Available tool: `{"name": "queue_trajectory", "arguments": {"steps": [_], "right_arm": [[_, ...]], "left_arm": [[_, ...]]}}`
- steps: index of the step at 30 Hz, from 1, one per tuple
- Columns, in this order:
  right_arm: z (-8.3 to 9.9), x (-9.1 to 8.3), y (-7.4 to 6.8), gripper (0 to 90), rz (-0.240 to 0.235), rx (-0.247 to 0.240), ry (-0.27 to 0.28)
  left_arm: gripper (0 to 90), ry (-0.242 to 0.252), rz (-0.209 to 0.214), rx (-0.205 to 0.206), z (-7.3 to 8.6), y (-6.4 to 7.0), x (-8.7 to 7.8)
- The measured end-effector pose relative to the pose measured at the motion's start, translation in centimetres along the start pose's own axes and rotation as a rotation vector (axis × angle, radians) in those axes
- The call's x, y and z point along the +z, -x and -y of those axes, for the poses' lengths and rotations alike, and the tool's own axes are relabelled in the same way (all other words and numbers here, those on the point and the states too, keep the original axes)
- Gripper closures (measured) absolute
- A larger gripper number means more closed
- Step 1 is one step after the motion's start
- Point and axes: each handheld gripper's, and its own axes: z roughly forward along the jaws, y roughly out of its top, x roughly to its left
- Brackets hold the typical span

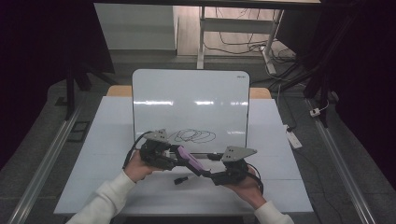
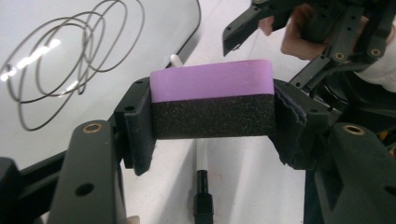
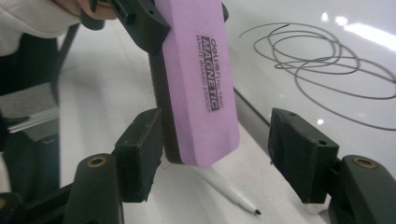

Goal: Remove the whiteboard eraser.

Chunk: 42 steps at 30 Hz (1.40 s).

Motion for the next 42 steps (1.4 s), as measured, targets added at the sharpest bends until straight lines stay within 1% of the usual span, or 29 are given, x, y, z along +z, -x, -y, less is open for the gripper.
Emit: {"name": "queue_trajectory", "arguments": {"steps": [4, 11, 17, 24, 27, 31, 32, 36, 37, 40, 42], "right_arm": [[0.0, 0.2, 0.2, 33.0, -0.037, 0.013, -0.012], [0.0, 0.5, 0.3, 30.2, -0.083, 0.024, -0.028], [-0.1, 0.9, 0.5, 26.9, -0.128, 0.035, -0.045], [-0.3, 1.3, 1.1, 25.9, -0.22, 0.063, -0.079], [-0.5, 1.6, 1.4, 26.5, -0.247, 0.067, -0.087], [-0.9, 2.1, 2.2, 27.0, -0.321, 0.092, -0.103], [-1.0, 2.2, 2.3, 27.1, -0.333, 0.097, -0.105], [-1.5, 2.9, 2.7, 28.9, -0.385, 0.1, -0.112], [-1.5, 3.2, 2.8, 29.5, -0.408, 0.101, -0.116], [-1.5, 3.6, 2.7, 31.7, -0.43, 0.101, -0.138], [-1.5, 3.7, 2.6, 34.6, -0.436, 0.101, -0.136]], "left_arm": [[38.5, -0.002, 0.013, 0.015, 0.0, 0.1, 0.1], [38.4, -0.014, 0.026, 0.047, 0.0, 0.4, 0.2], [38.5, -0.026, 0.035, 0.062, 0.1, 0.4, 0.3], [38.4, -0.031, 0.044, 0.082, 0.1, 0.7, 0.4], [38.4, -0.028, 0.049, 0.091, 0.1, 0.8, 0.4], [38.4, -0.022, 0.056, 0.094, 0.1, 0.8, 0.3], [38.4, -0.021, 0.057, 0.096, 0.0, 0.8, 0.2], [38.4, -0.015, 0.067, 0.107, 0.0, 1.0, 0.2], [38.4, -0.015, 0.072, 0.108, 0.0, 1.0, 0.2], [38.4, -0.017, 0.082, 0.112, 0.0, 1.0, 0.2], [38.4, -0.016, 0.09, 0.115, 0.0, 1.1, 0.2]]}}
